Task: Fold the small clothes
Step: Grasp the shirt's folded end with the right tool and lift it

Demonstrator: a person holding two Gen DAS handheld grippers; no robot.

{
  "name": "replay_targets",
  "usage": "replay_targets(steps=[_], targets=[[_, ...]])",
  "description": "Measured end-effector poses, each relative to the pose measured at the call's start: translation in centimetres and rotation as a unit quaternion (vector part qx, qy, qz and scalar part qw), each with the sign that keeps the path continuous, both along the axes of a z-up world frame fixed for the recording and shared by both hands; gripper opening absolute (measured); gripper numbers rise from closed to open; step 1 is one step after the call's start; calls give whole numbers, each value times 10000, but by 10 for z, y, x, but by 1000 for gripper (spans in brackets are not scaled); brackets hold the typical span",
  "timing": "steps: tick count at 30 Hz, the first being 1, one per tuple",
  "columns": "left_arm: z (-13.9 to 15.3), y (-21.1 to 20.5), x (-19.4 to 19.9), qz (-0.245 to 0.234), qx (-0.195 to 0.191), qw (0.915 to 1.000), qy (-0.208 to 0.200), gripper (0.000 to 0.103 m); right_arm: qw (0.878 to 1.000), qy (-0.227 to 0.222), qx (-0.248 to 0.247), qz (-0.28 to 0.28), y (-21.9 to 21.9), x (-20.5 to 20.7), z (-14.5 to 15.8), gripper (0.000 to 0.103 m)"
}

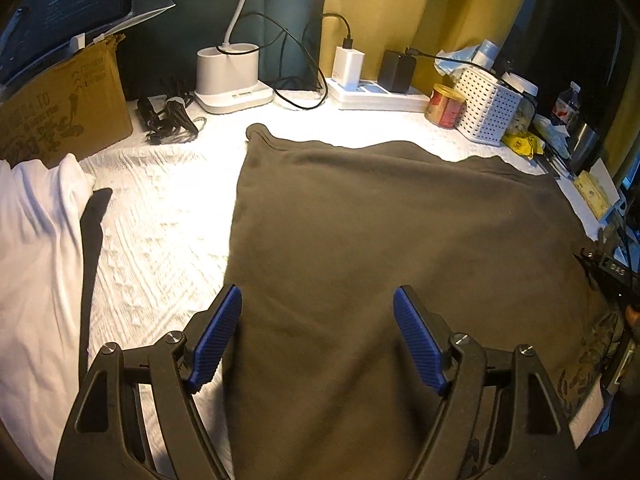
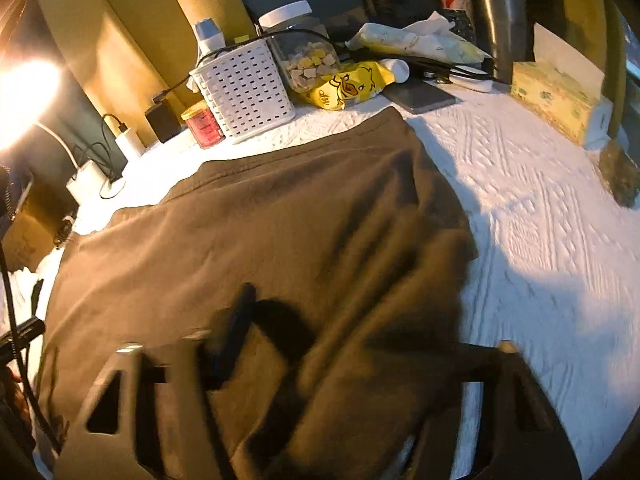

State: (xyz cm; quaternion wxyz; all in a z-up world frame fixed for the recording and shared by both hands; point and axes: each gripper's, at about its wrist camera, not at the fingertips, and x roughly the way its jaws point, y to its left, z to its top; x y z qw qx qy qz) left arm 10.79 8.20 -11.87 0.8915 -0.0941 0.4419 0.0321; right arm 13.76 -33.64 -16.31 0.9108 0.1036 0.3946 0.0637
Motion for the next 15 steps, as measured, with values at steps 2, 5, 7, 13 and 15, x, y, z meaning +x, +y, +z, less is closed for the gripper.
replay_targets(steps=[2, 5, 7, 13, 15], targets=[[0, 2, 1, -6, -6, 10000, -23, 78, 9999, 8, -112, 74, 4, 4, -1, 34], [0, 6, 1, -35, -24, 10000, -42, 78, 9998, 32, -138, 165, 7, 6, 0, 21], [1, 8, -1, -53, -6, 10000, -84, 78, 9996, -128, -131, 199, 11, 1, 8, 19], [4, 18, -6, -70, -54, 9997, -220, 78, 9973, -434, -321, 500, 43, -8, 33, 18], [5, 23, -9, -80, -71, 9996, -278, 78, 9963, -504, -371, 594, 54, -10, 40, 18]])
